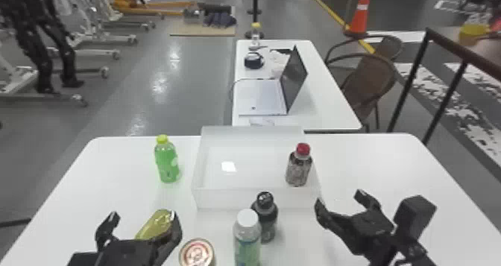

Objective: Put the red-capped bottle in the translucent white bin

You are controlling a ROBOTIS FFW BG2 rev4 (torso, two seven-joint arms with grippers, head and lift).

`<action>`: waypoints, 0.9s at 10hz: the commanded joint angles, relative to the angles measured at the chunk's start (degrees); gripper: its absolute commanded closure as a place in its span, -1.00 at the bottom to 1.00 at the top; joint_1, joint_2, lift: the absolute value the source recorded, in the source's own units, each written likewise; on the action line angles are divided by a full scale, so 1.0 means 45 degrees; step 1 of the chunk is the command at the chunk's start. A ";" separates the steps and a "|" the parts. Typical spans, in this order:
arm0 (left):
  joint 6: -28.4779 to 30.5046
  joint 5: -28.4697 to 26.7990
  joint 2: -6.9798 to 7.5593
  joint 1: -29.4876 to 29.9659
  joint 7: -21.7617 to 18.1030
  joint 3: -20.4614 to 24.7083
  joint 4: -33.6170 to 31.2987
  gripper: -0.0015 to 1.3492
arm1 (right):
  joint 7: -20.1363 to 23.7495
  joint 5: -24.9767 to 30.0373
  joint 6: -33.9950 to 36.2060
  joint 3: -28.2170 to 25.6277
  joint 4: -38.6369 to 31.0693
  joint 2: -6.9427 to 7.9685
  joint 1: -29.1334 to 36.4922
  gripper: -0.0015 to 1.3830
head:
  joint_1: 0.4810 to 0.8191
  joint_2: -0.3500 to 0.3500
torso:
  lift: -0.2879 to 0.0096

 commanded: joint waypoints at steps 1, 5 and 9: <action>-0.0160 -0.0025 -0.0240 0.0314 0.0001 0.0214 -0.0055 -0.98 | -0.0152 0.0308 -0.0042 -0.0193 -0.1084 0.0060 0.1310 -0.85 | -0.60 0.00 | 0.26; 0.0016 -0.0357 -0.0430 0.1310 0.0001 0.0741 -0.0602 -0.98 | -0.0327 0.0601 0.0114 -0.0818 -0.2236 0.0099 0.3107 -0.85 | -0.60 0.00 | 0.26; -0.0023 -0.0454 -0.0430 0.1310 0.0001 0.0800 -0.0602 -0.98 | -0.0367 0.0660 -0.0081 -0.0818 -0.2197 0.0157 0.3146 -0.85 | -0.60 0.00 | 0.26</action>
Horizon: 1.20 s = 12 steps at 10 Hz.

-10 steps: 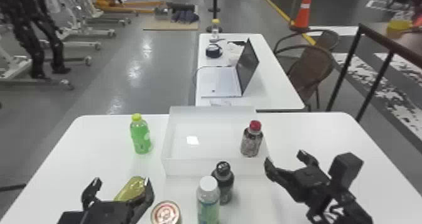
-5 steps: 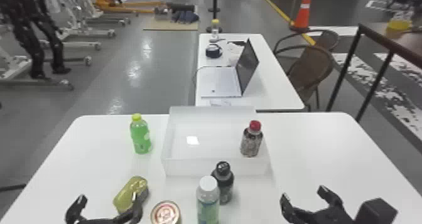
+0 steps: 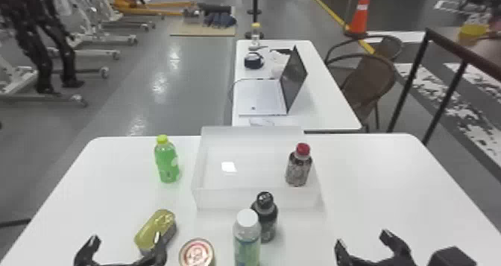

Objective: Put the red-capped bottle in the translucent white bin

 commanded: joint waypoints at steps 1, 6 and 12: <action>0.0000 -0.0007 -0.0052 -0.0001 0.0000 0.0002 0.0000 -0.98 | 0.0000 0.0014 -0.0041 0.0000 0.0007 0.0035 -0.0005 -0.85 | -0.60 0.00 | 0.26; 0.0000 -0.0026 -0.0052 -0.0001 0.0000 0.0002 0.0000 -0.98 | -0.0097 0.0034 -0.0138 0.0000 -0.0012 0.0054 0.0034 -0.85 | -0.60 0.00 | 0.26; 0.0019 -0.0046 -0.0052 -0.0040 0.0000 -0.0018 0.0000 -0.97 | -0.0312 0.0131 -0.0334 0.0000 -0.0090 0.0113 0.0132 -0.85 | -0.60 0.00 | 0.26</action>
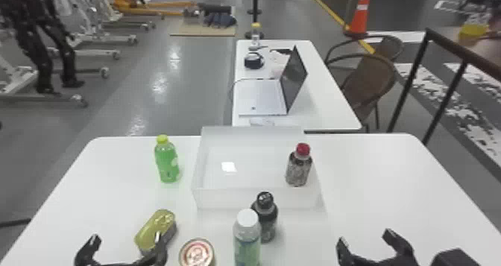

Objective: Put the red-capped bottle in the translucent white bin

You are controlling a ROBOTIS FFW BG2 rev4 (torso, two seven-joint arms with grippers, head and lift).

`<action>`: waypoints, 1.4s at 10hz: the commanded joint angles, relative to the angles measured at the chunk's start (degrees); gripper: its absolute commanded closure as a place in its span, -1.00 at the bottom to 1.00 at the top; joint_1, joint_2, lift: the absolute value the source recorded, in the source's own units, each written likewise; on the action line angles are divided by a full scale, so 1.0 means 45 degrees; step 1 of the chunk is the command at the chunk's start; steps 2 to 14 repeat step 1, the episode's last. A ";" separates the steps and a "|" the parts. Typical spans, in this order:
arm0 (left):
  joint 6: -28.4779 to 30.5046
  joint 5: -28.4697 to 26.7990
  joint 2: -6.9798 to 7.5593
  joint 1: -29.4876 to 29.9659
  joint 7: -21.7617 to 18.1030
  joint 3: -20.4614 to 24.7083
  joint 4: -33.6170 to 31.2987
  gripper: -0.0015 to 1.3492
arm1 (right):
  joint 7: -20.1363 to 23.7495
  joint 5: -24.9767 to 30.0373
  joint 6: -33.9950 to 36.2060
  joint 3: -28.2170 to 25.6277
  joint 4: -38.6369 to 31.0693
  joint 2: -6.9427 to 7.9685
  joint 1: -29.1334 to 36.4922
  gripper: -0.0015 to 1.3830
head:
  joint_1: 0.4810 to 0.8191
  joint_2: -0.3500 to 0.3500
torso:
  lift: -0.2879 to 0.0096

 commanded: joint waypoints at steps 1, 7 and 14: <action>0.0000 -0.0019 -0.0052 -0.0014 0.0001 -0.0002 0.0000 -0.97 | -0.0065 0.0012 -0.0047 0.0000 -0.0030 0.0008 0.0036 -0.85 | -0.60 0.00 | 0.26; 0.0000 -0.0019 -0.0052 -0.0014 0.0001 -0.0002 0.0000 -0.97 | -0.0065 0.0012 -0.0047 0.0000 -0.0030 0.0008 0.0036 -0.85 | -0.60 0.00 | 0.26; 0.0000 -0.0019 -0.0052 -0.0014 0.0001 -0.0002 0.0000 -0.97 | -0.0065 0.0012 -0.0047 0.0000 -0.0030 0.0008 0.0036 -0.85 | -0.60 0.00 | 0.26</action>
